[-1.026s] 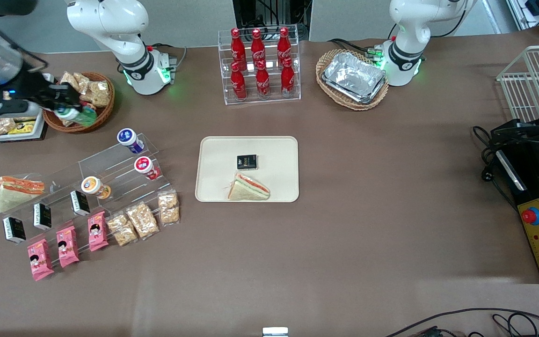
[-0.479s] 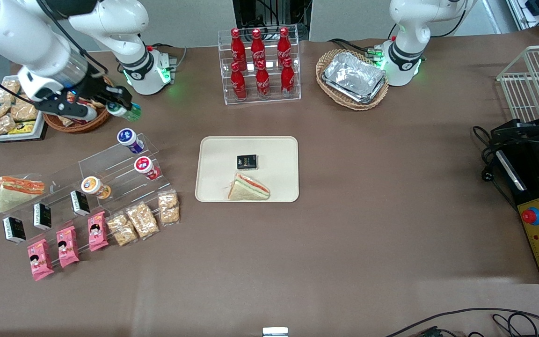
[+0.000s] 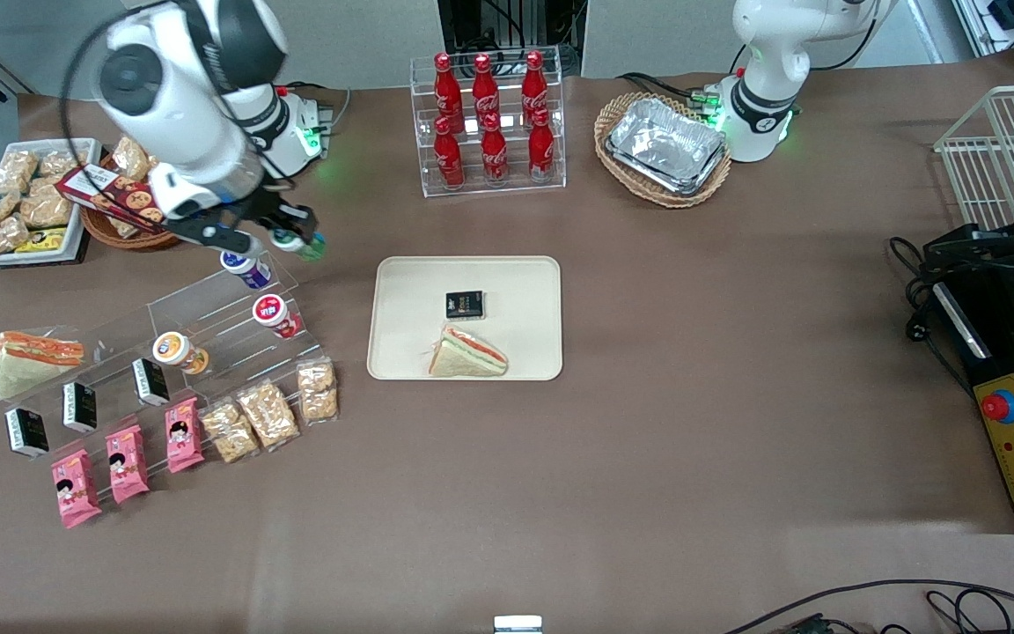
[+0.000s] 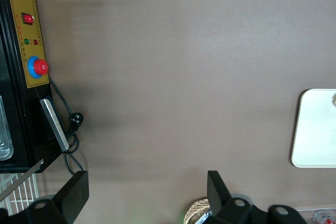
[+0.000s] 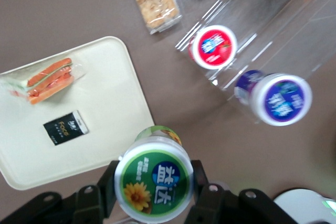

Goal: Place green gum on tray
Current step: 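Carry the yogurt cup over the cream tray corner and lower it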

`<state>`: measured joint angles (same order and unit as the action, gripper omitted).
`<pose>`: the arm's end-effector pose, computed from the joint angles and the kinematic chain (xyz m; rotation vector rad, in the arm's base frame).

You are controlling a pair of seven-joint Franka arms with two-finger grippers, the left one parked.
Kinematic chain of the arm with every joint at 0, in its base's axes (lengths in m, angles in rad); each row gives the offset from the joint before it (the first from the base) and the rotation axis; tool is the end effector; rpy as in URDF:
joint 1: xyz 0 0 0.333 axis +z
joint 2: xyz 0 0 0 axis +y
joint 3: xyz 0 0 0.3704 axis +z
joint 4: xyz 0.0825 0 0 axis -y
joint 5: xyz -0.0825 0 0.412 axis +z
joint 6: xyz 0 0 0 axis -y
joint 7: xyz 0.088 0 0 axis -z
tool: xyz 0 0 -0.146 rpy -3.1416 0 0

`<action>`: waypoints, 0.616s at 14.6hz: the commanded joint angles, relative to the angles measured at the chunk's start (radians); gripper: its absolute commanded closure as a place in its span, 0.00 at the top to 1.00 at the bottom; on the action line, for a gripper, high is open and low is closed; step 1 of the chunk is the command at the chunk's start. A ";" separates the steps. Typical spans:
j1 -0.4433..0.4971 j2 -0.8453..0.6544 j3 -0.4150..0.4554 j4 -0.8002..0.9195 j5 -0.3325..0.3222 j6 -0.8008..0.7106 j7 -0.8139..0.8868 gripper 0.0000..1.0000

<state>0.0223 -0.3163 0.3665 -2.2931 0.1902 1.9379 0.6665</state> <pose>0.4160 0.1995 0.4641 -3.0573 0.5737 0.1226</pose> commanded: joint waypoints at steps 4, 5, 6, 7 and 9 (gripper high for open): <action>0.016 0.105 0.095 -0.109 0.014 0.309 0.174 0.39; 0.034 0.114 0.095 -0.133 0.012 0.369 0.211 0.39; 0.056 0.137 0.095 -0.138 0.003 0.400 0.255 0.39; 0.068 0.158 0.095 -0.138 -0.021 0.415 0.290 0.39; 0.074 0.178 0.104 -0.161 -0.073 0.461 0.344 0.39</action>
<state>0.0751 -0.1699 0.4641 -2.4305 0.1731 2.3278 0.9228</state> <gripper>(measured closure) 0.410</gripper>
